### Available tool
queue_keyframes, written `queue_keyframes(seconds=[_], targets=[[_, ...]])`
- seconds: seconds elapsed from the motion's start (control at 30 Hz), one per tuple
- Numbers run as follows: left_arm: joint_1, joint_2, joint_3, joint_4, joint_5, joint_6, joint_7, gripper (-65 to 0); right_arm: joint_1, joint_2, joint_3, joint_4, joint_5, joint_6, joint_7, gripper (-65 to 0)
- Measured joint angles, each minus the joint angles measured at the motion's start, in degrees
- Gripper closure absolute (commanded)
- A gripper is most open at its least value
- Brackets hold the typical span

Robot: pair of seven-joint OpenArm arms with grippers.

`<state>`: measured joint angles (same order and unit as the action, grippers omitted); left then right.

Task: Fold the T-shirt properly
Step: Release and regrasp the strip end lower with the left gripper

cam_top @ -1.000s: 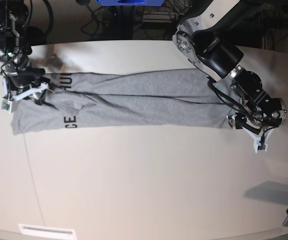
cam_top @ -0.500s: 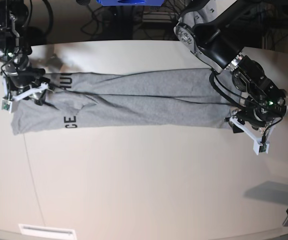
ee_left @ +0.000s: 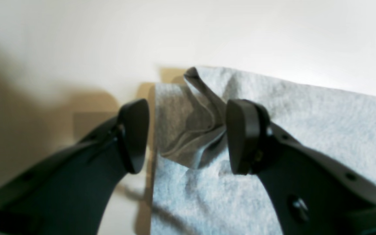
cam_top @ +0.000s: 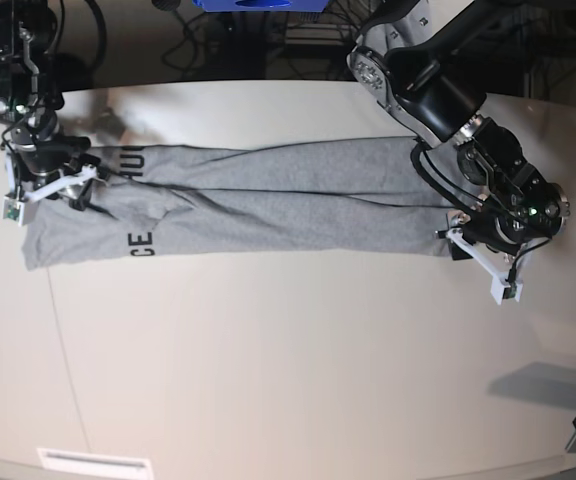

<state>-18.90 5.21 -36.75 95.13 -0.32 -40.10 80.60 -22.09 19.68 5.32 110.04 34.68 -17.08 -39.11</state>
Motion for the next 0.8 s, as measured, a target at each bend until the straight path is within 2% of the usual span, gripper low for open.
queue_keyframes(seconds=[0.27,0.3,0.33,0.47,0.5,0.57,0.8], targets=[[-0.04,0.00,0.00,-1.55,0.00,0.00,-0.46,-35.9,-0.02,0.00,0.02,0.00,0.00,0.00,0.00,-29.2],[-0.04,0.00,0.00,-2.43,0.00,0.00,-0.44,-34.4,0.00,0.00,0.00,0.00,0.00,0.00,0.00,-29.2],[0.02,0.04,0.00,-3.04,0.00,0.00,-0.42,-31.1,0.00,0.00,0.00,0.00,0.00,0.02,0.00,-29.2],[-0.13,0.00,0.00,-3.28,0.02,0.00,-0.59,-7.4,0.00,0.00,0.02,0.00,0.00,0.00,0.00,-29.2],[-0.13,0.02,0.02,-3.28,-0.07,0.00,-0.57,-3.7,0.00,0.00,0.02,0.00,0.00,0.00,0.00,-29.2],[-0.11,0.02,0.02,-3.13,0.00,0.00,-0.50,0.0,-0.02,0.00,0.02,-0.02,0.00,0.02,0.00,-29.2],[0.22,-0.13,0.02,-2.82,0.02,0.00,-0.42,0.0,0.00,0.00,0.00,-0.07,0.00,0.00,0.00,-29.2]])
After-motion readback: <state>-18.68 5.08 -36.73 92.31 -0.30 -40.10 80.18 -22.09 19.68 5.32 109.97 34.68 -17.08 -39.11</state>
